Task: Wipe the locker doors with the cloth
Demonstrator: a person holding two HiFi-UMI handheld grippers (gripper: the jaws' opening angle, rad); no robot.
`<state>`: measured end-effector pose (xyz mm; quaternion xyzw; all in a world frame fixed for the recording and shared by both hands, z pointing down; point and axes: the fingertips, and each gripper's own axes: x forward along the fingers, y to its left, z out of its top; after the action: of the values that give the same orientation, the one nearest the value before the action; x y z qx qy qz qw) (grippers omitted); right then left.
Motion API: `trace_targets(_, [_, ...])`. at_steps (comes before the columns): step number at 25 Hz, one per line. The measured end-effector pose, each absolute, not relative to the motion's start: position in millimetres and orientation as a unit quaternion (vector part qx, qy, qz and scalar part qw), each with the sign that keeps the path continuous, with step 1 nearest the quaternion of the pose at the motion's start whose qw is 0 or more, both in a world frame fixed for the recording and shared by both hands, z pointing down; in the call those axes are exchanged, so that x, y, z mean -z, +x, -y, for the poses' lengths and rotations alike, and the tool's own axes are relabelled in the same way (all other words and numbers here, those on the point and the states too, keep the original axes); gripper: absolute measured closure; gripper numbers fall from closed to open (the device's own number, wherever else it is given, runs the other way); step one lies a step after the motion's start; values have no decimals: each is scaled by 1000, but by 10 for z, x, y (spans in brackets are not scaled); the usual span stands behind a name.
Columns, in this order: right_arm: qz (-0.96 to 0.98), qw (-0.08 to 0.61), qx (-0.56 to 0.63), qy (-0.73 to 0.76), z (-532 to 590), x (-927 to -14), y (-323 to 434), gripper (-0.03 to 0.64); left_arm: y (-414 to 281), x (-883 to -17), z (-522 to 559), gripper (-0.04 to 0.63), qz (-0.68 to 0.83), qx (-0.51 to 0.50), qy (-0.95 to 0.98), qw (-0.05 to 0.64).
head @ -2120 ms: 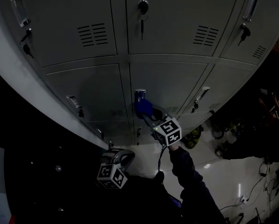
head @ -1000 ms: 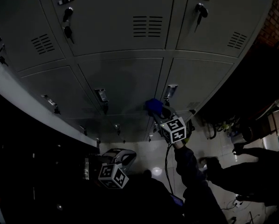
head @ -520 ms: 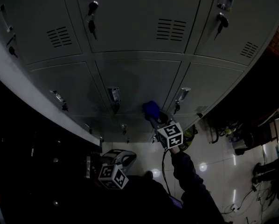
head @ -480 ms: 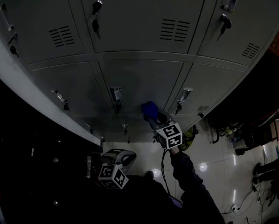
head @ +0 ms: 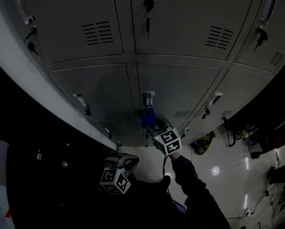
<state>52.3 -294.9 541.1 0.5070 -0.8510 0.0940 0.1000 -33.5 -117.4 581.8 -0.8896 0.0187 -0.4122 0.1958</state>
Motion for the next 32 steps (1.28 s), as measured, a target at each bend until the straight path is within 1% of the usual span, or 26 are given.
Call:
trace_targets(7, [854, 86, -92, 505, 3102, -5436, 295, 500, -605, -5810, 1293, 592, -20, 425, -884, 193])
trace_targets(12, [851, 86, -93, 511, 3111, -5468, 433, 500, -541, -5828, 1281, 592, -20, 428, -882, 196])
trace_targets(18, [843, 87, -101, 522, 2965, -5490, 921, 500, -241, -5839, 1142, 592, -20, 434, -879, 195])
trace_targets(27, [827, 88, -116, 543, 2665, -5629, 1902, 500, 581, -5813, 849, 592, -14, 438, -878, 194])
trace_targets(32, [823, 86, -123, 548, 2521, -5711, 2298, 500, 865, -5849, 717, 592, -17, 443, -874, 199])
